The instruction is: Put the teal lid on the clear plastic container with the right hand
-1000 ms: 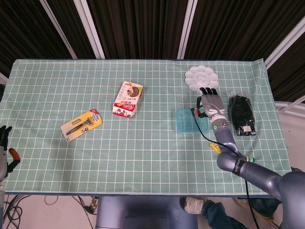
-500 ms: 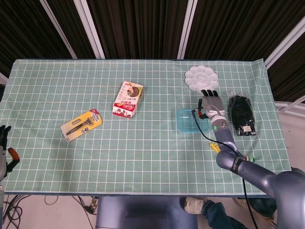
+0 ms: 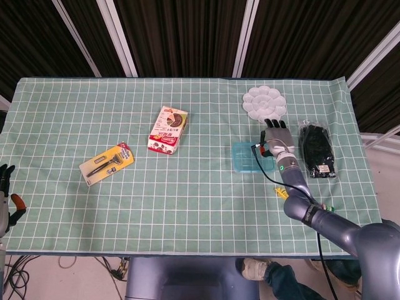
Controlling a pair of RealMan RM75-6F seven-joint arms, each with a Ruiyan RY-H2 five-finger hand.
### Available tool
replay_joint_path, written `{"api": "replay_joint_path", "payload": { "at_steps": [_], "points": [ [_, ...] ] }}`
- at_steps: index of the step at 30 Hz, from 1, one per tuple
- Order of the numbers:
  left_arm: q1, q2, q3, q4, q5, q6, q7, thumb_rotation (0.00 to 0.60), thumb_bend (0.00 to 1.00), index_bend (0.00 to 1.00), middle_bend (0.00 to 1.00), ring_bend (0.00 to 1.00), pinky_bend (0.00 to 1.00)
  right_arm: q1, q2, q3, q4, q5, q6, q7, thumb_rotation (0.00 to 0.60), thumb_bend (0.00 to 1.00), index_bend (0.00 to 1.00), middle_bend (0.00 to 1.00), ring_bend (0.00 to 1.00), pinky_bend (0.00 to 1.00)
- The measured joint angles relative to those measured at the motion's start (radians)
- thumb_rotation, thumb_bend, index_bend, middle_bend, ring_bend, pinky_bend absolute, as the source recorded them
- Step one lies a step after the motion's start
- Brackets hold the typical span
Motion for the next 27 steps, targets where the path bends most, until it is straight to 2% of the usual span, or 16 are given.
{"api": "replay_joint_path", "payload": {
  "at_steps": [7,15,23,27],
  "points": [
    [0.0,0.001,0.0,0.0,0.001,0.0,-0.003,0.6,0.79,0.06,0.0,0.0,0.0,0.001,0.012,0.012,-0.021,-0.003,0.045,0.005,0.6,0.42,0.6,0.09,0.0,0.0],
    [-0.002,0.0,0.001,0.001,0.0,-0.005,-0.003,0.6,0.79,0.06,0.0,0.0,0.0,-0.041,0.115,0.05,-0.198,-0.106,0.174,0.062,0.6,0.42,0.6,0.09,0.0,0.0],
    [-0.001,0.0,0.003,-0.001,0.008,-0.001,-0.006,0.6,0.79,0.06,0.0,0.0,0.0,-0.106,0.234,0.019,-0.409,-0.183,0.242,0.057,0.6,0.42,0.6,0.08,0.0,0.0],
    [-0.001,0.0,0.004,0.0,0.01,-0.002,-0.005,0.6,0.79,0.06,0.0,0.0,0.0,-0.129,0.261,-0.008,-0.466,-0.207,0.255,0.051,0.6,0.42,0.6,0.08,0.0,0.0]
  ]
}}
